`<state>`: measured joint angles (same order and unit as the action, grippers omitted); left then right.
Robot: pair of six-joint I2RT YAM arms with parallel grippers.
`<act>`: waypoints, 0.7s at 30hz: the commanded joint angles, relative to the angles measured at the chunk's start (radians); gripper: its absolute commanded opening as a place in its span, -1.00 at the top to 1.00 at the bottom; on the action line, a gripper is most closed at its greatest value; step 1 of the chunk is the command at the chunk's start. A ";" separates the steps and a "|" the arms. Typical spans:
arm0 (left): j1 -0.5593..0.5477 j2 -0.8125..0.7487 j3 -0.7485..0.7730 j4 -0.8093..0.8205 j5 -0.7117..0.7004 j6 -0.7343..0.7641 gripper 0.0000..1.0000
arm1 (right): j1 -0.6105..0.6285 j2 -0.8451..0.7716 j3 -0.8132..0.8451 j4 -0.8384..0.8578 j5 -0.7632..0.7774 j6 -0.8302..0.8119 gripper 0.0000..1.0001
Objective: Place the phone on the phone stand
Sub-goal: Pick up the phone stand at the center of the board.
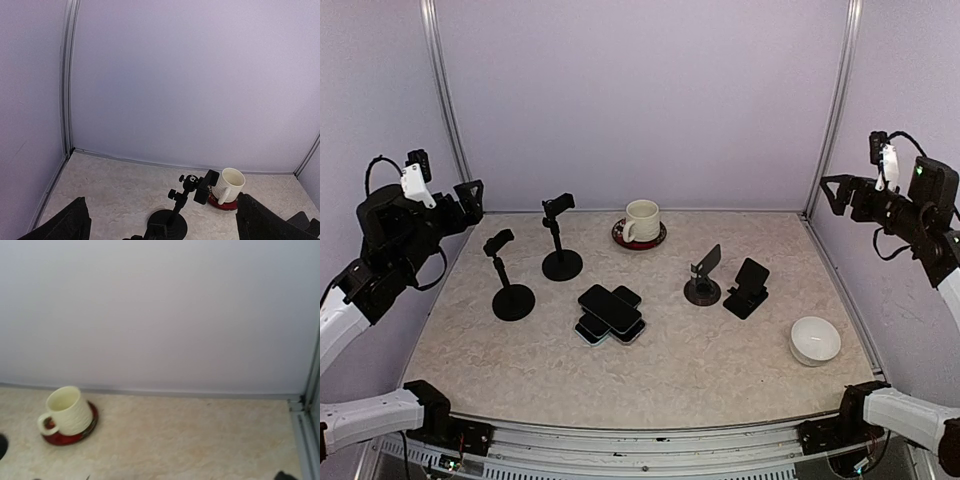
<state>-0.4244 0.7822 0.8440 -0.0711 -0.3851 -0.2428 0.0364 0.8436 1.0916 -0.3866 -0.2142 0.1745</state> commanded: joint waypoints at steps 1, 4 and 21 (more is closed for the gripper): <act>-0.007 0.000 0.029 -0.081 0.003 -0.020 -0.98 | -0.020 0.001 0.031 -0.054 -0.077 0.006 -1.00; -0.008 0.001 0.019 -0.094 0.008 -0.020 -0.98 | -0.025 0.007 0.033 -0.076 -0.093 -0.004 -1.00; -0.018 -0.013 -0.083 -0.173 0.100 -0.047 -0.97 | -0.032 0.142 -0.019 -0.124 -0.096 0.031 -1.00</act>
<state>-0.4355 0.7891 0.8062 -0.2214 -0.3264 -0.2733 0.0193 0.9527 1.0924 -0.4744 -0.3286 0.1829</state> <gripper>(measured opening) 0.988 0.999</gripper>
